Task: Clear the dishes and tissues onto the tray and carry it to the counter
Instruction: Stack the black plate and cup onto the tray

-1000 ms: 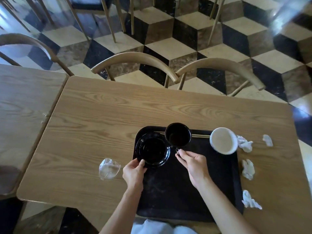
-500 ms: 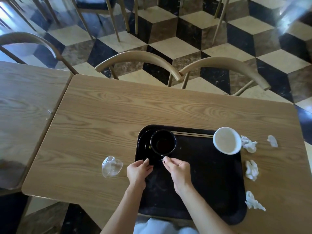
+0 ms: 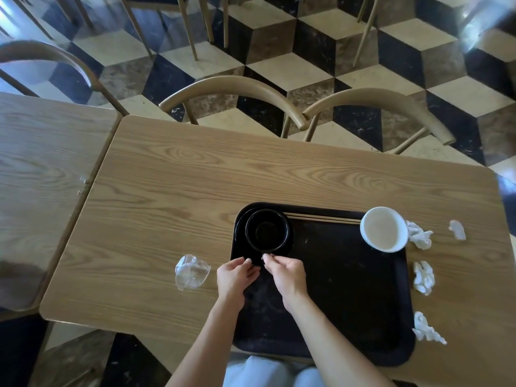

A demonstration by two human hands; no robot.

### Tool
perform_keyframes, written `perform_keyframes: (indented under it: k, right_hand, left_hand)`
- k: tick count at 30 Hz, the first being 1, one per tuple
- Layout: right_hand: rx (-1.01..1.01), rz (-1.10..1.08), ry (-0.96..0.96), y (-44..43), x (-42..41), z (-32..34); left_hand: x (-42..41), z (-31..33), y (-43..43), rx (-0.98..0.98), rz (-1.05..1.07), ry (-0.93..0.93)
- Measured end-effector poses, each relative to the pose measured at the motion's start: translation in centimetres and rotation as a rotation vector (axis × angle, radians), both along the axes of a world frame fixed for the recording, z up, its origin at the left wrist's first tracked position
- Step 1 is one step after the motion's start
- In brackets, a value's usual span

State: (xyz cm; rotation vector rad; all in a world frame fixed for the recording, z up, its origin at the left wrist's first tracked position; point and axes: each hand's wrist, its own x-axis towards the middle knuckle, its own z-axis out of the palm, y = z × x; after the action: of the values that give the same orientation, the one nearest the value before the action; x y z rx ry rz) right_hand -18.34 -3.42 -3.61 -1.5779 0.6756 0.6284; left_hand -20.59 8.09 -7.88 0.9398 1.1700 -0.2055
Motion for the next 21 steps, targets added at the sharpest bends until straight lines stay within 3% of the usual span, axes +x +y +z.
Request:
perform_keyframes:
  k: [13,21]
  right_hand:
    - [-0.09,0.137,-0.007,-0.16,0.55,-0.28]
    - [-0.11,0.108,-0.027,0.22,0.21,-0.32]
  left_hand:
    - [0.12,0.22,-0.15,0.011,-0.043,0.0]
    - [0.24,0.39,-0.03,0.002,-0.072,0.021]
